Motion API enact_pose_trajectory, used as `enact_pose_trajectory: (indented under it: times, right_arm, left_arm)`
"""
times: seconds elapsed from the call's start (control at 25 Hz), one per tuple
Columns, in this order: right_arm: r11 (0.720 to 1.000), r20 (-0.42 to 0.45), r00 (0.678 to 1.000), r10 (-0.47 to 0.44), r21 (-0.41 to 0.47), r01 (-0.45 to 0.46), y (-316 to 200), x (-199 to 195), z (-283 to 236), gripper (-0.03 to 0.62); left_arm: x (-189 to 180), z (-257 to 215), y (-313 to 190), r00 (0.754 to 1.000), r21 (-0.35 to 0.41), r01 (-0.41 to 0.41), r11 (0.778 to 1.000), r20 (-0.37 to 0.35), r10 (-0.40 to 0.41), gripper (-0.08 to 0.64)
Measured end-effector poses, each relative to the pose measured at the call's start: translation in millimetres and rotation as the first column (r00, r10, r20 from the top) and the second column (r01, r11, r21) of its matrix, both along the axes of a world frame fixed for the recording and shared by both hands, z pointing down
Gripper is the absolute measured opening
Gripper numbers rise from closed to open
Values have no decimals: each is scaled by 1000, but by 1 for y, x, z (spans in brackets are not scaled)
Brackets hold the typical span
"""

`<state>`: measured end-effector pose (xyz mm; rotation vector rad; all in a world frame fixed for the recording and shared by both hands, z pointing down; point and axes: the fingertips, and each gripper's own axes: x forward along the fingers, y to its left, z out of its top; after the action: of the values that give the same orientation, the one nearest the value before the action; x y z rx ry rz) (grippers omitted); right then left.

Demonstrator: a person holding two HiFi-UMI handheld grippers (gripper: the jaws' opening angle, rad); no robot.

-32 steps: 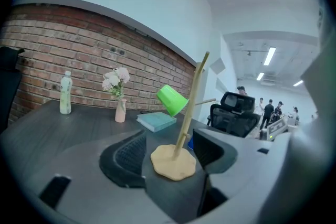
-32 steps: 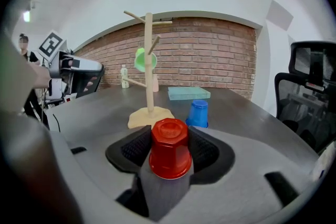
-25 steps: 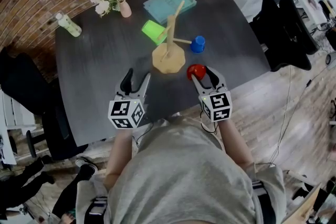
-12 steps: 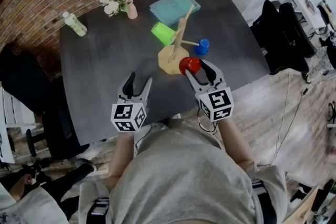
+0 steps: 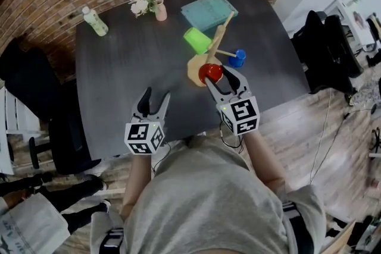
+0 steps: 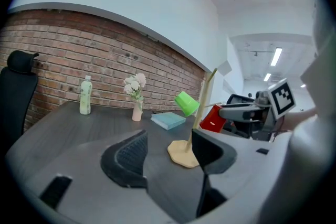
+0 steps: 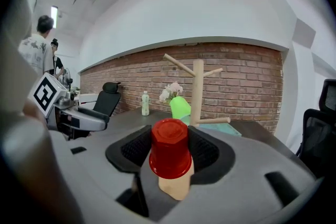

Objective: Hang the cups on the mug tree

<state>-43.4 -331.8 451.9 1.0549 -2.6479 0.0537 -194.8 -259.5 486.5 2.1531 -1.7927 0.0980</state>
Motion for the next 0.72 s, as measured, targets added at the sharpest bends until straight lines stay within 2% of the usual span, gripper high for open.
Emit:
enact_pose_trajectory:
  times: [0.36, 0.72]
  right_arm:
    - [999, -17, 999, -44, -24, 44, -6, -23, 15, 218]
    - [998, -28, 998, -52, -46, 51, -13, -31, 26, 219]
  left_arm:
    - [-15, 4, 11, 999, -14, 49, 999, 5, -49, 256]
    - [-21, 7, 7, 998, -26, 65, 998, 11, -65, 256]
